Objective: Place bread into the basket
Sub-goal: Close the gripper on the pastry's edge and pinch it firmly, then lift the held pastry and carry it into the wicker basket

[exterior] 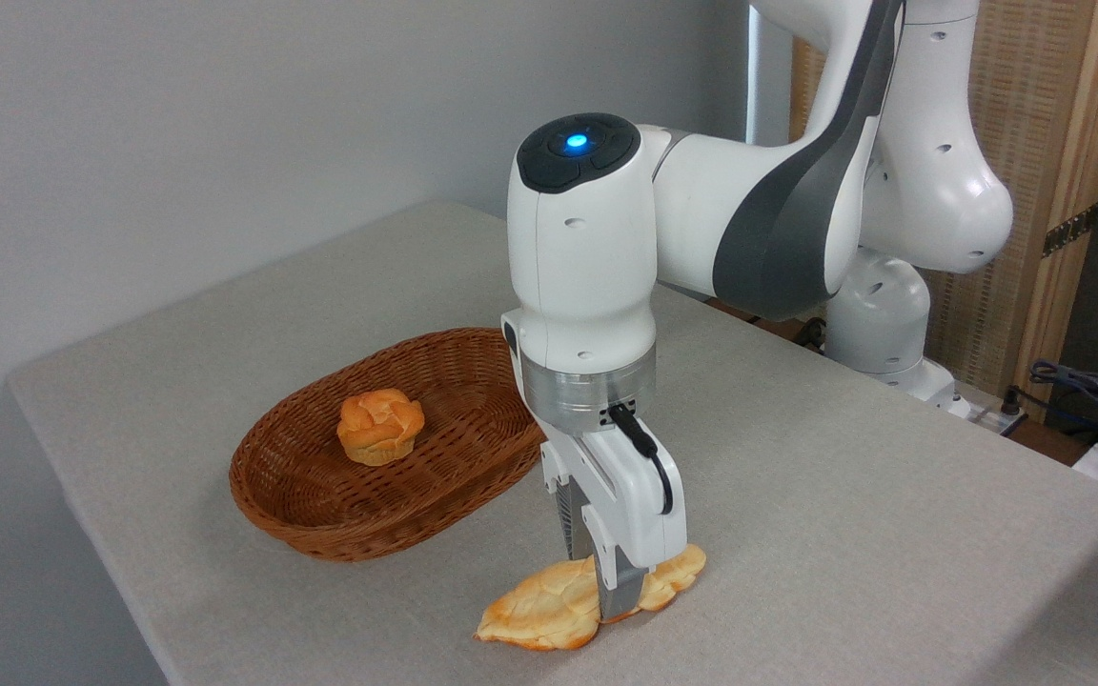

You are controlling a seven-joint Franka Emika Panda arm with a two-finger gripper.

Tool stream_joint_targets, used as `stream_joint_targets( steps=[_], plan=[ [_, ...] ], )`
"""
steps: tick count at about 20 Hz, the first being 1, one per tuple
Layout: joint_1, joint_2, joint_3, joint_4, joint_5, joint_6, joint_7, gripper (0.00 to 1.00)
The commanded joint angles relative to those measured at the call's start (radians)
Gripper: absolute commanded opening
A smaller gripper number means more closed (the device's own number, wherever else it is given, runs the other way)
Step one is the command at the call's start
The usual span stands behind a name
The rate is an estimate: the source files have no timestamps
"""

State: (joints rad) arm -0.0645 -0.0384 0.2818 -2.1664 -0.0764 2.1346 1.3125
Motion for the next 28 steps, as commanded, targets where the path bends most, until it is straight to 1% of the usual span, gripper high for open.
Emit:
stream_joint_targets(
  steps=[1, 5, 6, 8, 9, 10, 12, 14, 15, 16, 18, 20, 22, 24, 25, 26, 27, 28],
  plan=[
    [-0.008, -0.029, 0.011, 0.005, 0.007, 0.011, 0.011, 0.42],
    [-0.009, -0.049, 0.004, 0.043, -0.003, 0.010, 0.010, 0.43],
    [-0.011, -0.055, -0.001, 0.051, -0.013, 0.010, 0.007, 0.43],
    [-0.011, -0.058, -0.035, 0.072, -0.046, 0.008, 0.001, 0.43],
    [-0.011, -0.069, -0.048, 0.082, -0.078, 0.008, -0.009, 0.43],
    [-0.012, -0.072, -0.050, 0.086, -0.097, 0.008, -0.015, 0.43],
    [-0.015, -0.083, -0.087, 0.106, -0.170, 0.008, -0.050, 0.43],
    [-0.015, -0.084, -0.114, 0.120, -0.206, 0.005, -0.097, 0.43],
    [-0.015, -0.084, -0.142, 0.122, -0.206, 0.004, -0.143, 0.43],
    [-0.015, -0.084, -0.157, 0.120, -0.206, 0.004, -0.163, 0.43],
    [-0.015, -0.081, -0.214, 0.120, -0.207, 0.004, -0.243, 0.44],
    [-0.017, -0.078, -0.252, 0.117, -0.206, -0.002, -0.301, 0.44],
    [-0.017, -0.078, -0.271, 0.117, -0.206, -0.005, -0.343, 0.44],
    [-0.017, -0.078, -0.288, 0.119, -0.207, -0.005, -0.407, 0.46],
    [-0.017, -0.078, -0.302, 0.119, -0.206, -0.005, -0.462, 0.52],
    [-0.017, -0.077, -0.305, 0.119, -0.198, -0.005, -0.516, 0.63],
    [-0.017, -0.077, -0.305, 0.119, -0.195, -0.005, -0.559, 0.83],
    [-0.015, -0.077, -0.303, 0.119, -0.195, -0.007, -0.570, 0.93]
  ],
)
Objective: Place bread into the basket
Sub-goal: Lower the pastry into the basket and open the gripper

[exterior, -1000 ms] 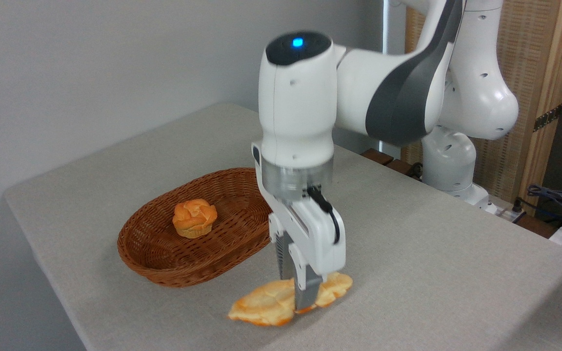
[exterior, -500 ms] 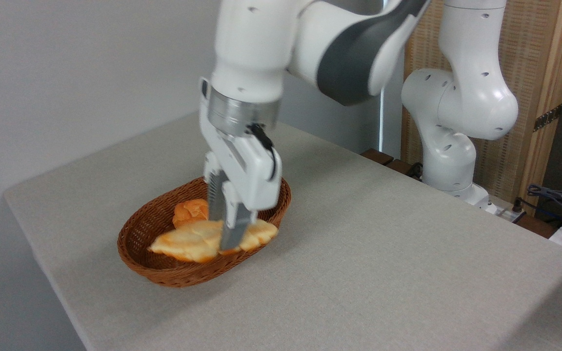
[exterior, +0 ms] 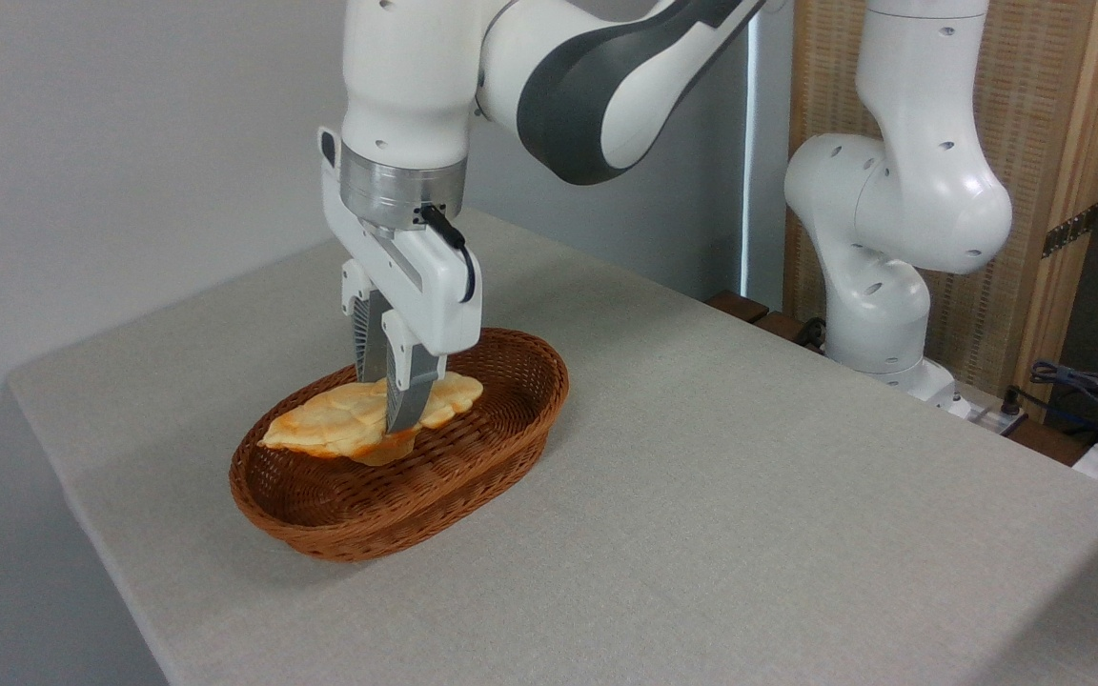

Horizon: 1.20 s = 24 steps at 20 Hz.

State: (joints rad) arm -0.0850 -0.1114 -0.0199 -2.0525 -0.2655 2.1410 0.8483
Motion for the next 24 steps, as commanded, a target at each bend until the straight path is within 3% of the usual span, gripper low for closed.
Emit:
stream_joint_targets(
  steps=[1, 24],
  plan=[
    [0.005, -0.002, -0.002, 0.003, -0.006, -0.013, -0.110, 0.99],
    [0.005, 0.013, -0.003, -0.008, -0.004, -0.058, -0.100, 1.00]
  ],
)
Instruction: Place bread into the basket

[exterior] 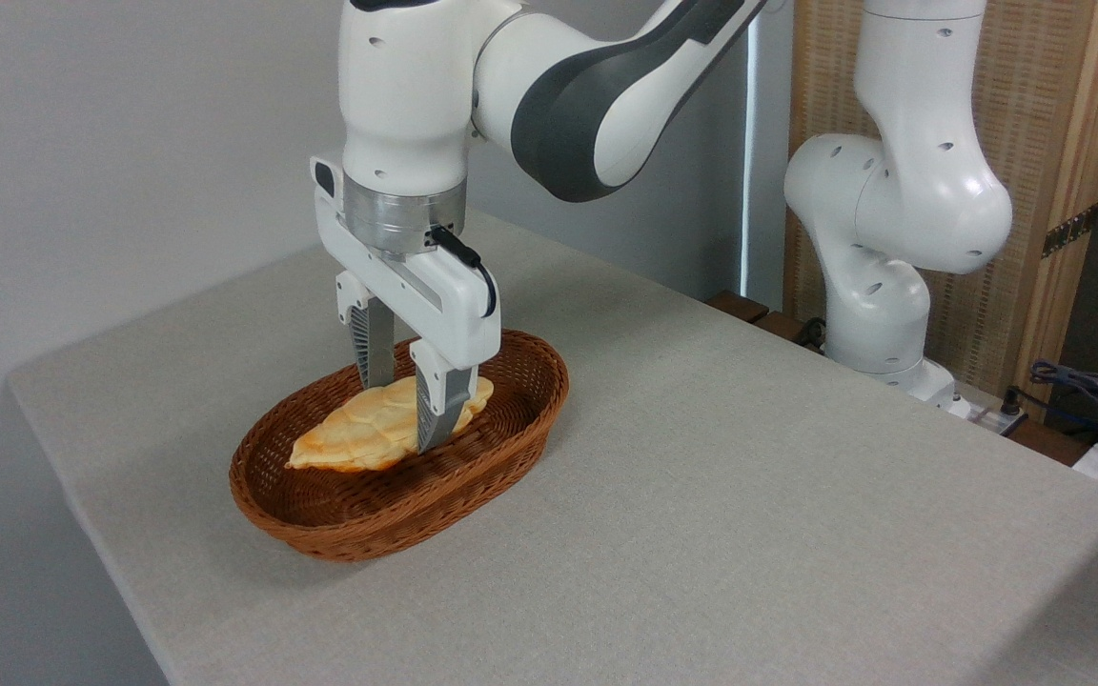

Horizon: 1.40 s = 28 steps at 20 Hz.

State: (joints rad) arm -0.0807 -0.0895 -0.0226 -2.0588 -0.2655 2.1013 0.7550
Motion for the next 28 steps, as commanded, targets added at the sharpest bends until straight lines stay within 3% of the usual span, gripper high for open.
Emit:
stream_joint_targets(
  steps=[1, 17, 20, 28],
  plan=[
    [0.001, -0.009, 0.000, -0.001, -0.004, -0.017, -0.006, 1.00],
    [0.009, -0.022, 0.015, 0.003, 0.002, -0.012, -0.005, 1.00],
    [0.010, -0.026, 0.024, 0.006, 0.064, -0.014, -0.006, 1.00],
    [0.013, -0.045, 0.104, 0.034, 0.108, -0.014, 0.014, 1.00]
  ],
)
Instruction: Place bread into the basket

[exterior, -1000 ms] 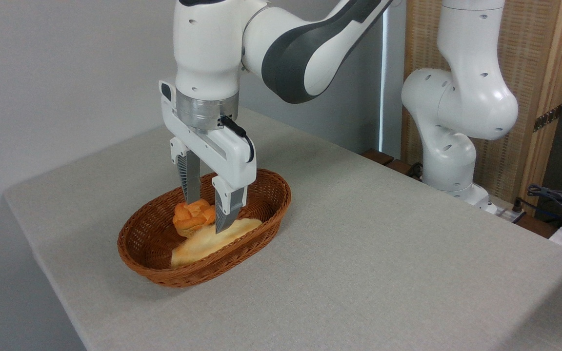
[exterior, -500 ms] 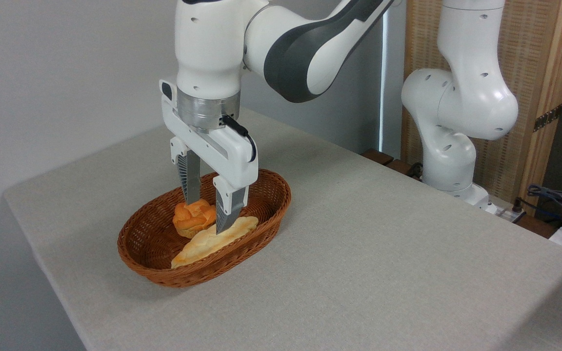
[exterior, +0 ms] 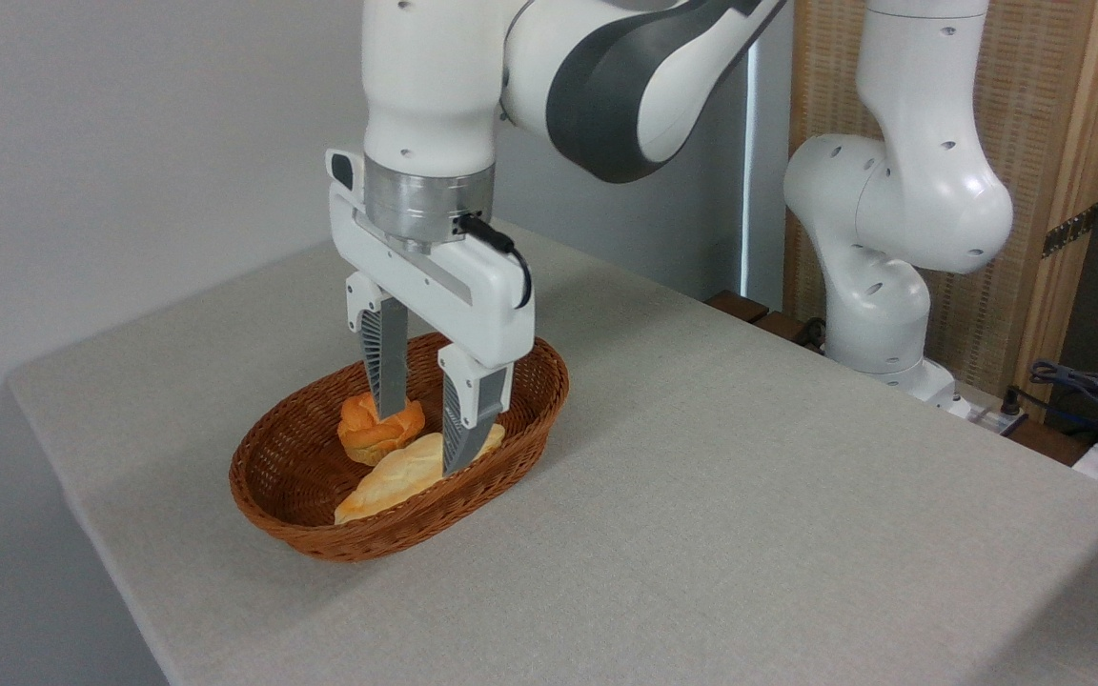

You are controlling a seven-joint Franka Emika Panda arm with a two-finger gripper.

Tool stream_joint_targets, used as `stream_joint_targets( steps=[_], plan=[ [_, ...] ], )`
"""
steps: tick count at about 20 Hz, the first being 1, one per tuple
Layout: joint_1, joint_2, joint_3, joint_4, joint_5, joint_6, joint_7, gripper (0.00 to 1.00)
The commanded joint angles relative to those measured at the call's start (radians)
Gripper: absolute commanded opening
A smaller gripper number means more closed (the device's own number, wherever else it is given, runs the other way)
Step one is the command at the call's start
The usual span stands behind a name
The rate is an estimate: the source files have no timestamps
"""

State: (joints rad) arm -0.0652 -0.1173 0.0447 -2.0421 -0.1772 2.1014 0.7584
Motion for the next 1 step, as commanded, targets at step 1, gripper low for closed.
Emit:
stream_joint_targets(
  steps=[1],
  plan=[
    [-0.002, -0.018, 0.040, 0.019, 0.019, -0.015, 0.013, 1.00]
  ],
)
